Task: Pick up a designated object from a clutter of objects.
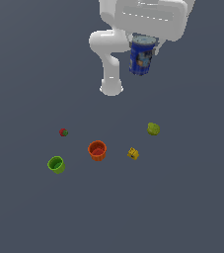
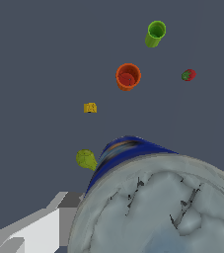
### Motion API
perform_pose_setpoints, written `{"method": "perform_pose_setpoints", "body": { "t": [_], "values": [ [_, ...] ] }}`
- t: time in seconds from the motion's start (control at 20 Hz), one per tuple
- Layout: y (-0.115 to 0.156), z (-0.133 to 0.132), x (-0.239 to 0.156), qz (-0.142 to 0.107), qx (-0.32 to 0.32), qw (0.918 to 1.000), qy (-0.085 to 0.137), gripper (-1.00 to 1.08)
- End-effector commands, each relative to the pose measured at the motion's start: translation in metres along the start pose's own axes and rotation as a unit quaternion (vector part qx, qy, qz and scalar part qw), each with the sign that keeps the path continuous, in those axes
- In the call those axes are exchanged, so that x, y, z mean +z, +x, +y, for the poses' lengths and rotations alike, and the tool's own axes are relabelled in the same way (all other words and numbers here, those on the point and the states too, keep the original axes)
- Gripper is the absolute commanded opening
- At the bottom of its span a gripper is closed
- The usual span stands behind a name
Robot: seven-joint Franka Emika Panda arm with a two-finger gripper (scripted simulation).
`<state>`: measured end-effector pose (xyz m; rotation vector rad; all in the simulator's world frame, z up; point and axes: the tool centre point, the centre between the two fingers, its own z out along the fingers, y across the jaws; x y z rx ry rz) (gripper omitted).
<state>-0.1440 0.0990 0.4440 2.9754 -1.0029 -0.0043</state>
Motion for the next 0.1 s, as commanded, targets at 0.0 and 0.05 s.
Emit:
{"method": "perform_pose_setpoints", "body": {
  "t": [0.0, 0.05],
  "values": [
    [0.0009, -0.0003, -0.0013, 0.001, 0.001, 1.0000, 0.001, -1.00],
    [0.0011, -0.0003, -0.0011, 0.001, 0.001, 1.0000, 0.001, -1.00]
  ]
}}
